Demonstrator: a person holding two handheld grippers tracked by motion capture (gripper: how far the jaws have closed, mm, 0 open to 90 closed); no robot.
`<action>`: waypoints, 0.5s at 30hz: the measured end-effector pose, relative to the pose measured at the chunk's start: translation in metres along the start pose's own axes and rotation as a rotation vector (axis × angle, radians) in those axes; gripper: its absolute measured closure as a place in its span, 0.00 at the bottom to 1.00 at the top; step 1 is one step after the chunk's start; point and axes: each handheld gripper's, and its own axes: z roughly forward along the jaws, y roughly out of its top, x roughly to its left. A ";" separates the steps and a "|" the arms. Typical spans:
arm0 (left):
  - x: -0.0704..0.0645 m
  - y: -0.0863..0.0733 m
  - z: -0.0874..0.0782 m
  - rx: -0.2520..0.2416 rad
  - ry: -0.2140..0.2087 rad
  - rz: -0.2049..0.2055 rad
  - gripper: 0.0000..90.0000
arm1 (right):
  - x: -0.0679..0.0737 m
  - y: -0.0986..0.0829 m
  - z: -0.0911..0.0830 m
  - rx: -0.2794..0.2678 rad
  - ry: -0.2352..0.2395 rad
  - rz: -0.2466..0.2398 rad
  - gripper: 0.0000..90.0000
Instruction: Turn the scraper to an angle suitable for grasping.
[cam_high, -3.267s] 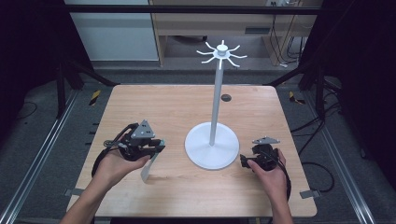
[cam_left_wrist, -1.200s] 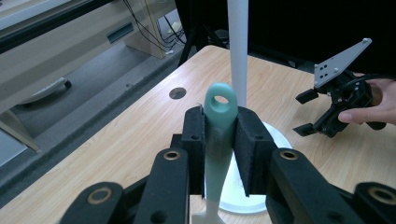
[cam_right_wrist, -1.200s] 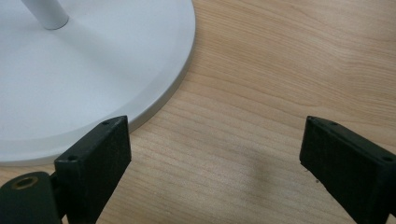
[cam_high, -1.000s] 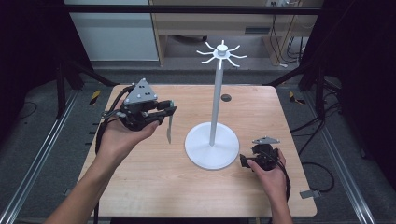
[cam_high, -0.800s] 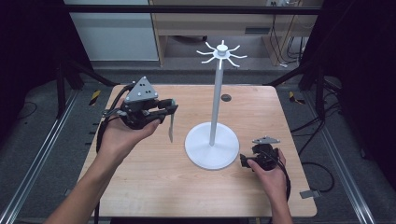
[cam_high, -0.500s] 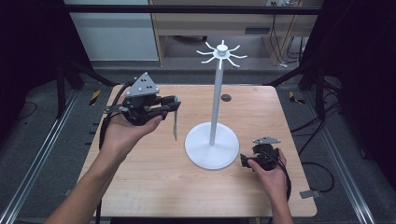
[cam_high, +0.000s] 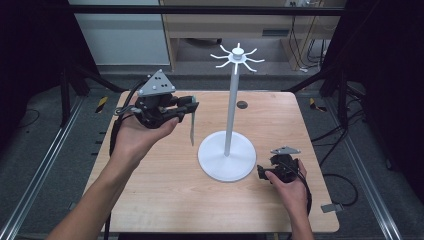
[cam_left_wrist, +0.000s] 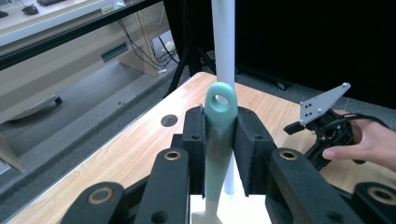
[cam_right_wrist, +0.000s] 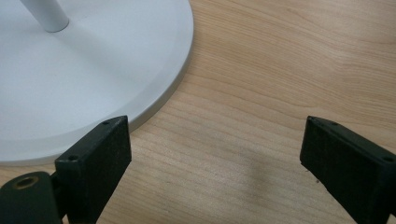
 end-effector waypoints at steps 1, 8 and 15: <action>0.000 0.001 0.001 -0.002 0.001 -0.001 0.84 | 0.000 0.000 0.000 -0.001 0.000 -0.001 0.10; -0.001 0.006 0.003 -0.005 -0.001 -0.002 0.84 | 0.000 0.000 0.000 -0.001 -0.001 -0.004 0.10; -0.002 0.012 0.004 -0.016 -0.005 -0.003 0.85 | 0.000 0.000 0.000 -0.002 0.001 -0.001 0.10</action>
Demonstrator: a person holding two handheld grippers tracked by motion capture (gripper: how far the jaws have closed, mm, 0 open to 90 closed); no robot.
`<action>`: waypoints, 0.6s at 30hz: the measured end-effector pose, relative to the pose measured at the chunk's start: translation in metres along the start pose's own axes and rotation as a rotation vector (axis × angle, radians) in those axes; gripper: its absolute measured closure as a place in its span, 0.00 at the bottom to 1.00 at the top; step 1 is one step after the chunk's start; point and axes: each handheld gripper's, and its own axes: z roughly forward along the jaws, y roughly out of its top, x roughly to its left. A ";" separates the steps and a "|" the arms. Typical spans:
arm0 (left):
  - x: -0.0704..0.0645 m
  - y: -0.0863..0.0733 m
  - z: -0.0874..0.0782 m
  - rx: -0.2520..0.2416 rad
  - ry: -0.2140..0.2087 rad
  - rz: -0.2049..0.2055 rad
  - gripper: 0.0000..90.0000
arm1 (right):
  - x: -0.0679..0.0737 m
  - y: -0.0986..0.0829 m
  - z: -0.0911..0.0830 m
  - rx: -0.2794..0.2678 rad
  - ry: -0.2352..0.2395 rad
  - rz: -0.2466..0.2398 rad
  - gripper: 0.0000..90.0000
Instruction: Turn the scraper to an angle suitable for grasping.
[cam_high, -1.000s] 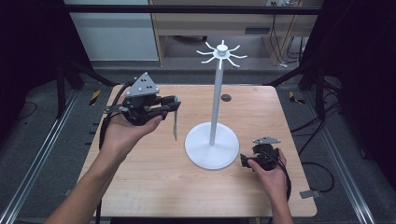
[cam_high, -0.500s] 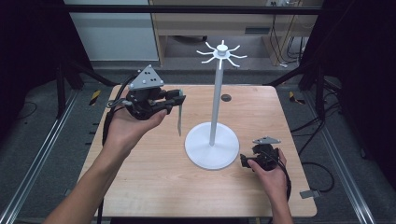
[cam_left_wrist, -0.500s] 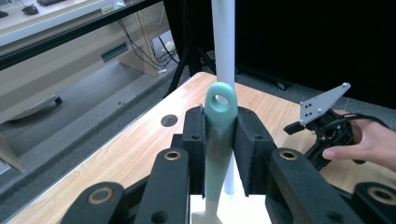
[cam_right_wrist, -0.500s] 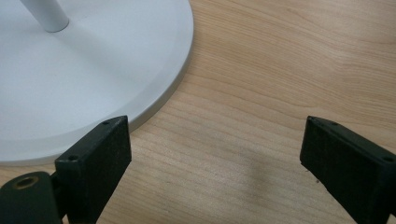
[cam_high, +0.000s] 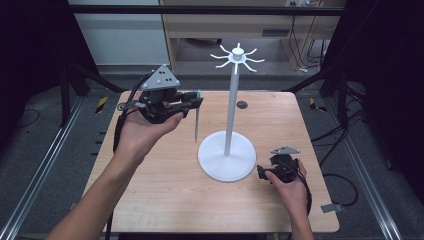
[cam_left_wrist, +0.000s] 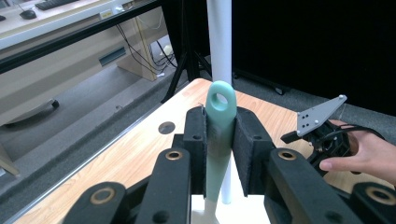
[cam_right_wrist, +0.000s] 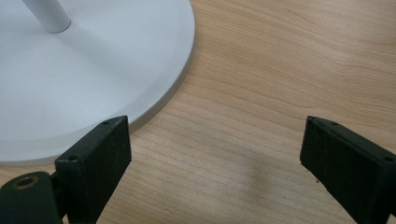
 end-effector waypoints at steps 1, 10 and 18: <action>0.000 0.001 0.000 0.003 0.000 0.004 0.85 | 0.000 0.000 0.000 0.000 0.000 0.000 0.10; 0.000 0.007 0.000 -0.007 0.019 0.003 0.92 | 0.000 0.000 0.000 -0.001 -0.002 -0.004 0.10; 0.004 0.016 0.003 -0.032 0.051 -0.031 0.92 | 0.000 0.000 0.000 0.000 0.000 -0.005 0.10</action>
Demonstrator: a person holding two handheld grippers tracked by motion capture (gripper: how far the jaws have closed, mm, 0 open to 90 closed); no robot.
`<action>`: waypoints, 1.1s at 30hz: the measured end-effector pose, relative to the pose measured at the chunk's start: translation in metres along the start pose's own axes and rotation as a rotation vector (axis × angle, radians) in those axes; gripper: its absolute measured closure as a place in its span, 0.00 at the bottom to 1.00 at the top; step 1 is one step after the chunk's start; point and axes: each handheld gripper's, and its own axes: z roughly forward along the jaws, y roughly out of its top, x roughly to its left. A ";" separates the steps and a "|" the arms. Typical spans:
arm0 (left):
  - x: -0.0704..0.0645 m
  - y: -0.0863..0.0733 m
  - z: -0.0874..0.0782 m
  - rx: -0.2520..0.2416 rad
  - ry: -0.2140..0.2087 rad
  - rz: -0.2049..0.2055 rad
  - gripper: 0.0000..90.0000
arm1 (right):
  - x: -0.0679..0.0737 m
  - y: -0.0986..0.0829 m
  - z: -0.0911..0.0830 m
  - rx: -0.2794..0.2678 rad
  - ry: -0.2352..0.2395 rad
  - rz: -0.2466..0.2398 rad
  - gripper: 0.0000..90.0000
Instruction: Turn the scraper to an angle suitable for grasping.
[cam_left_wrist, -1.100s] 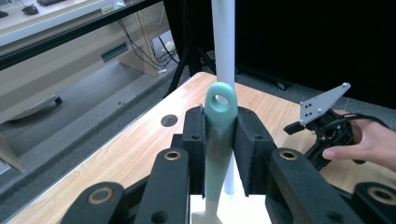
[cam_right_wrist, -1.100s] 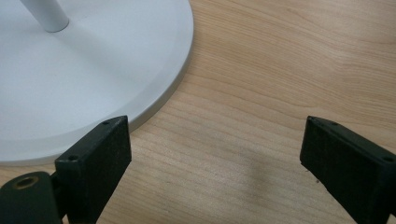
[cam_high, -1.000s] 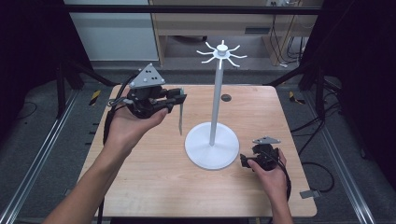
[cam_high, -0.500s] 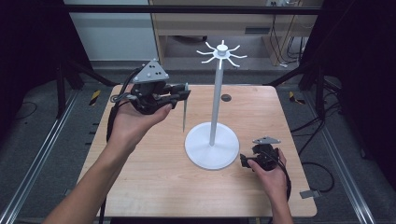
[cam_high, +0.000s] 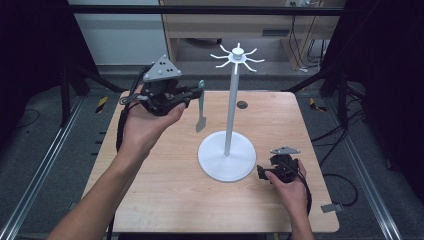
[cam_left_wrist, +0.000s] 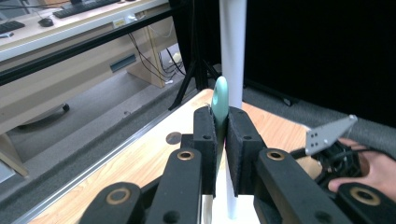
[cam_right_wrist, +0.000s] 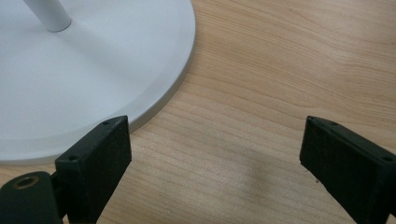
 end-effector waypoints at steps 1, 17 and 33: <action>0.001 0.002 0.001 -0.001 0.007 0.001 0.92 | 0.000 0.000 0.000 -0.002 -0.001 -0.001 0.10; 0.018 0.029 0.017 -0.035 0.088 -0.048 0.92 | 0.001 0.001 0.000 -0.006 0.010 0.004 0.10; 0.021 0.039 0.027 -0.038 0.115 -0.070 0.92 | 0.002 0.001 -0.001 -0.008 0.011 -0.005 0.10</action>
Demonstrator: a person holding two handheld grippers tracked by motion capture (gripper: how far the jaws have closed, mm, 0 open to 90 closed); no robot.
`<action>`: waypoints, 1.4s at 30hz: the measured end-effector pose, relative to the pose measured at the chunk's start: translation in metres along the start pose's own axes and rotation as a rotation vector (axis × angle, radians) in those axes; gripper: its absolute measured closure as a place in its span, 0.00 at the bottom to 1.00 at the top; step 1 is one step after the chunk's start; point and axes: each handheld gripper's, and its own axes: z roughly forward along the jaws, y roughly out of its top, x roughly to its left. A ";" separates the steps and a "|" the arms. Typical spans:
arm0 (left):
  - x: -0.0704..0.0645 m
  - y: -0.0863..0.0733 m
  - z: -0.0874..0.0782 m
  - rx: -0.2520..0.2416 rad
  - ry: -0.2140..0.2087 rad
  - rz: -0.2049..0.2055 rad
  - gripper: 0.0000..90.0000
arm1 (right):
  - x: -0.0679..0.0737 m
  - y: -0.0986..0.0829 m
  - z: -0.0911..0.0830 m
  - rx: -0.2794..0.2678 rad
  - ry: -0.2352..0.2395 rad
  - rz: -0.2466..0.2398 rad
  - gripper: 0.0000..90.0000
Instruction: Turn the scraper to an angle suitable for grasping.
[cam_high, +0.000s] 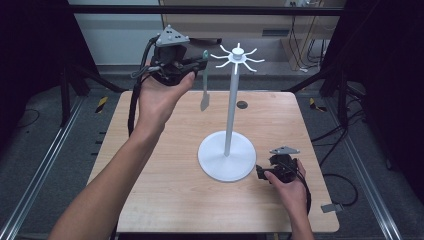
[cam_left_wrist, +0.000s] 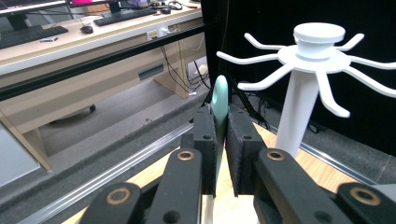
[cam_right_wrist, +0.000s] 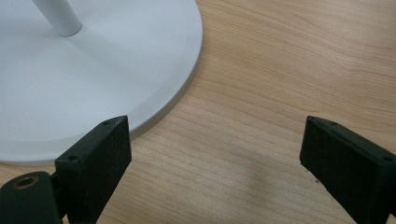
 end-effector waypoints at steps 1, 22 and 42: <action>0.000 0.000 0.000 0.000 -0.001 0.001 0.92 | 0.000 0.000 0.000 0.001 0.001 0.000 0.10; -0.011 0.000 0.007 0.007 -0.007 0.015 0.92 | 0.000 0.000 0.000 0.001 0.006 0.000 0.10; -0.013 -0.004 0.009 -0.020 -0.025 0.004 0.91 | 0.001 0.000 0.001 0.005 0.009 0.004 0.10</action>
